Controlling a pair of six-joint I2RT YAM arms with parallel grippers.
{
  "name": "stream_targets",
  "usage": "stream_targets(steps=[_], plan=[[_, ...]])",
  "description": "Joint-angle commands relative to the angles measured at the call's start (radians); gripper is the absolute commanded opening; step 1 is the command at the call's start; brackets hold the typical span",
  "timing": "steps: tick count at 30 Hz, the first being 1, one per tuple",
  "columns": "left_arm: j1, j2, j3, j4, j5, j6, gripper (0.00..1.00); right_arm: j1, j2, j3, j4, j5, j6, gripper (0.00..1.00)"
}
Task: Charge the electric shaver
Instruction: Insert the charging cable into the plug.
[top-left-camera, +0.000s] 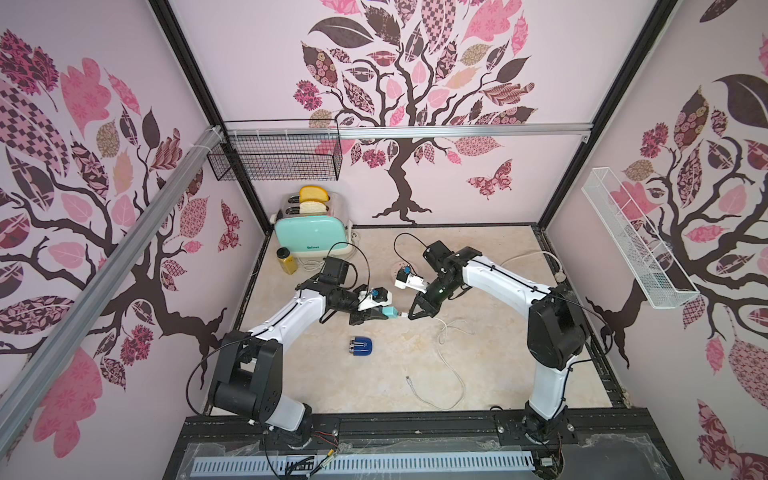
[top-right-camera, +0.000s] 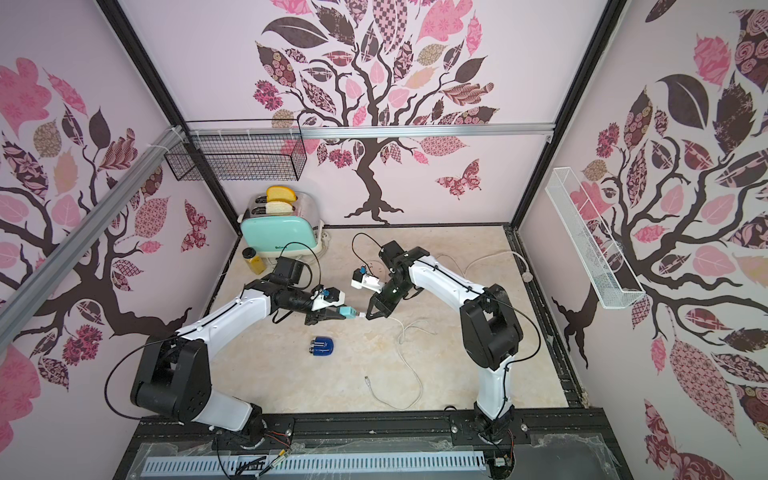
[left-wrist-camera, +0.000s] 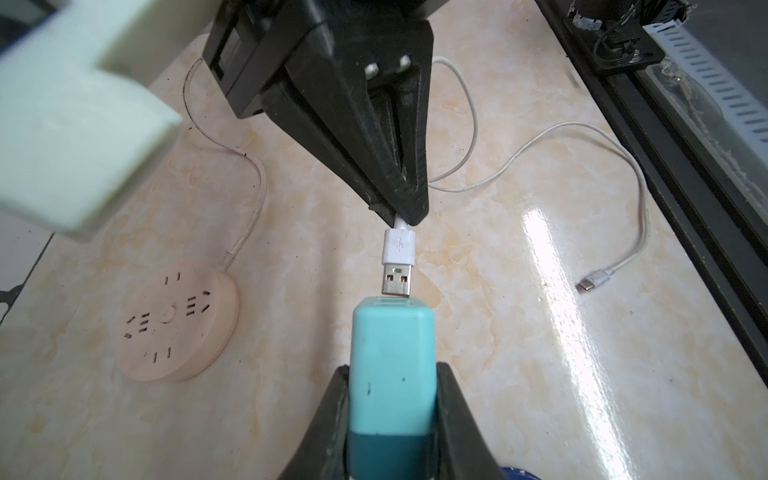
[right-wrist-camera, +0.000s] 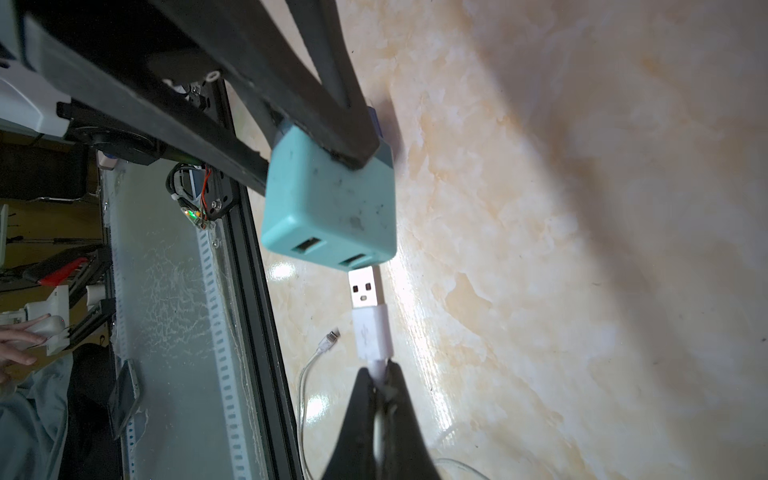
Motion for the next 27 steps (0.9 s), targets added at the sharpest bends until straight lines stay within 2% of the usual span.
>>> stream_targets(steps=[1,27], plan=[[-0.013,0.001,0.028,0.024,0.055,-0.003,0.00,0.004,0.000,0.036,-0.006,-0.047,-0.008,0.00],[-0.016,0.007,0.029,0.010,0.055,0.002,0.00,-0.014,-0.029,0.014,0.030,-0.083,-0.002,0.00]])
